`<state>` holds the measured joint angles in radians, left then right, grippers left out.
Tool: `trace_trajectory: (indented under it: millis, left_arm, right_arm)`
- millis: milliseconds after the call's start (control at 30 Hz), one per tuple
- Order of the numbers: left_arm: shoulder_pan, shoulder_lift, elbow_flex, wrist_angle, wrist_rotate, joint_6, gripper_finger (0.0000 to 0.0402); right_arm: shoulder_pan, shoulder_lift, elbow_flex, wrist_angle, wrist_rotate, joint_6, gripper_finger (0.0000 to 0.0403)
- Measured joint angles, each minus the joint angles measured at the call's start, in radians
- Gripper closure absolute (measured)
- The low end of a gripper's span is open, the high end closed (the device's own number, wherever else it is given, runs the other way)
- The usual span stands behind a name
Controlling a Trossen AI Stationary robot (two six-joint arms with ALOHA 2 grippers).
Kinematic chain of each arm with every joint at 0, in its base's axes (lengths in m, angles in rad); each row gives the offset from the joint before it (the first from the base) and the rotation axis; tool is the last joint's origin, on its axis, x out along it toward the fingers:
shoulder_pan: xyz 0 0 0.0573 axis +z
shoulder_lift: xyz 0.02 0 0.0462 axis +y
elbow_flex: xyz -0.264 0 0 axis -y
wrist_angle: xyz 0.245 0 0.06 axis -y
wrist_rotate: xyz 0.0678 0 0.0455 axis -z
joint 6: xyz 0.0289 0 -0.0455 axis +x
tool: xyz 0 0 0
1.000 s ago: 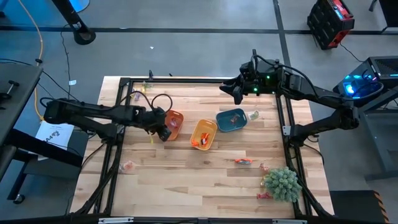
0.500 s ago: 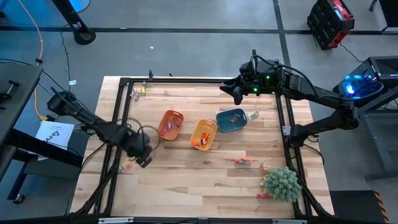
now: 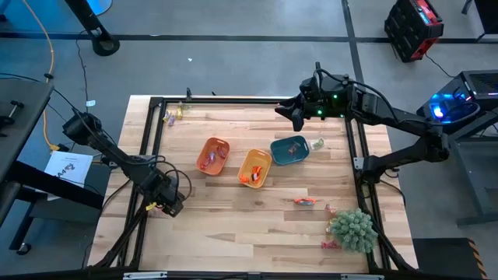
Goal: Sort candy
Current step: Put the orange gummy into the blue bin
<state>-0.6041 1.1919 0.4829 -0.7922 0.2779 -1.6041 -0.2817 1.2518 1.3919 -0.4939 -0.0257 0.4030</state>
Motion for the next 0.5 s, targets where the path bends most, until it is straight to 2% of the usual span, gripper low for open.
trace_trajectory:
  millis: [67, 133, 267, 300, 400, 500]
  left_arm:
    - [0.0, 0.0, -0.009, 0.011, 0.0, 0.013, 0.0192]
    - [0.0, 0.0, -0.006, 0.018, -0.001, 0.033, 0.0232]
    - [0.007, 0.0, 0.041, 0.049, -0.058, 0.068, 0.0364]
    - [0.013, -0.001, 0.06, 0.049, -0.085, 0.075, 0.0381]
    - [0.048, -0.018, 0.142, 0.049, -0.16, 0.135, 0.0379]
    - [0.107, -0.042, 0.248, 0.05, -0.27, 0.265, 0.0386]
  right_arm:
    - [0.0, 0.0, 0.0, -0.001, 0.0, 0.002, 0.0213]
    - [0.0, 0.0, 0.0, -0.004, 0.0, 0.007, 0.0213]
    - [0.0, 0.0, 0.0, -0.004, 0.0, 0.007, 0.0213]
    - [0.0, 0.0, 0.0, -0.004, 0.0, 0.007, 0.0213]
    - [0.0, 0.0, 0.0, -0.004, 0.0, 0.019, 0.0213]
    - [0.0, -0.001, 0.0, -0.001, -0.022, 0.042, 0.0213]
